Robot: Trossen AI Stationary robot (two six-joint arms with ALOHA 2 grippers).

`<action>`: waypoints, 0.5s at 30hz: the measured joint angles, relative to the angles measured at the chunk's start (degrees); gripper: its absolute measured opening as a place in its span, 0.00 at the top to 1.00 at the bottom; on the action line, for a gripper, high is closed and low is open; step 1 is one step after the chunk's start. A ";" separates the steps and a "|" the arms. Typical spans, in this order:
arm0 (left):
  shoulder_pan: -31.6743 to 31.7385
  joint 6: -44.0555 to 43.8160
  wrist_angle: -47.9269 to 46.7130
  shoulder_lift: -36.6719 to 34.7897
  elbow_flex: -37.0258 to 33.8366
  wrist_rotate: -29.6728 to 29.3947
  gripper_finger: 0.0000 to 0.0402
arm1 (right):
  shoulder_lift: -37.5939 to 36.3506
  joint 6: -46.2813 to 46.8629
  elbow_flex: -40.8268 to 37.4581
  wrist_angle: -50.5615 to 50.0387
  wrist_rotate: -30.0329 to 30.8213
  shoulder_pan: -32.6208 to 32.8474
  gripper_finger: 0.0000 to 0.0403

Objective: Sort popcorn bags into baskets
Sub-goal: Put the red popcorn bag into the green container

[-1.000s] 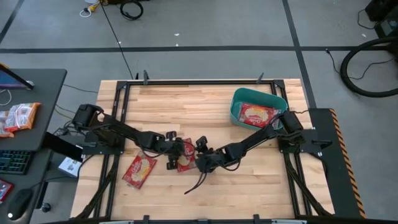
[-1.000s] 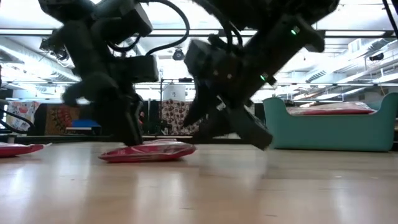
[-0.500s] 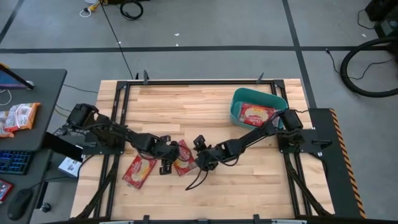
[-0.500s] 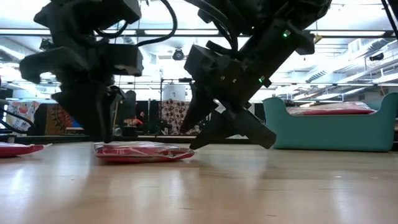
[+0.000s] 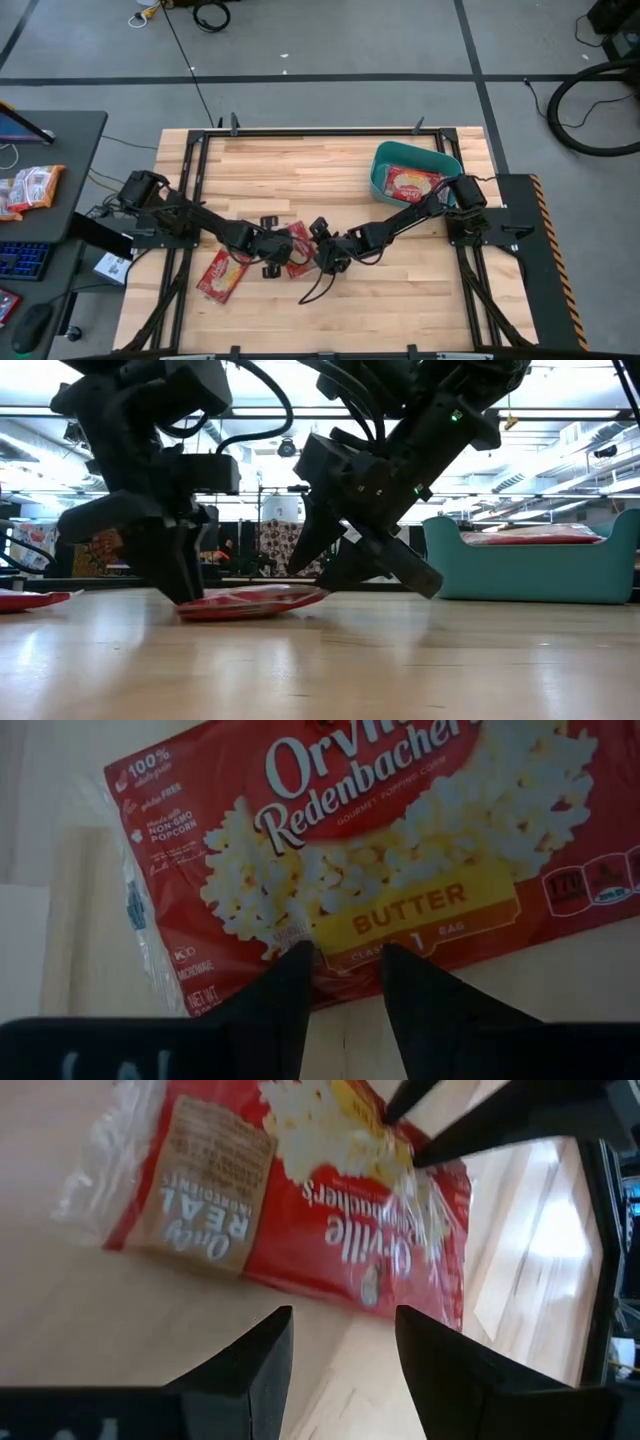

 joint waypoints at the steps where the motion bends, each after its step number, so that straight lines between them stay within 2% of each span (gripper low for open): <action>1: 0.02 0.70 0.51 0.01 -0.04 -0.14 0.68 | 0.00 -0.03 0.00 0.00 -0.24 0.03 0.55; 7: 0.04 4.31 4.62 0.10 -0.23 -0.45 0.68 | 0.47 -0.13 -0.11 1.81 -4.69 0.15 0.55; 15: 0.31 4.84 6.27 0.18 -0.27 -0.95 0.68 | 0.34 -0.11 -0.19 8.88 -3.57 2.30 0.55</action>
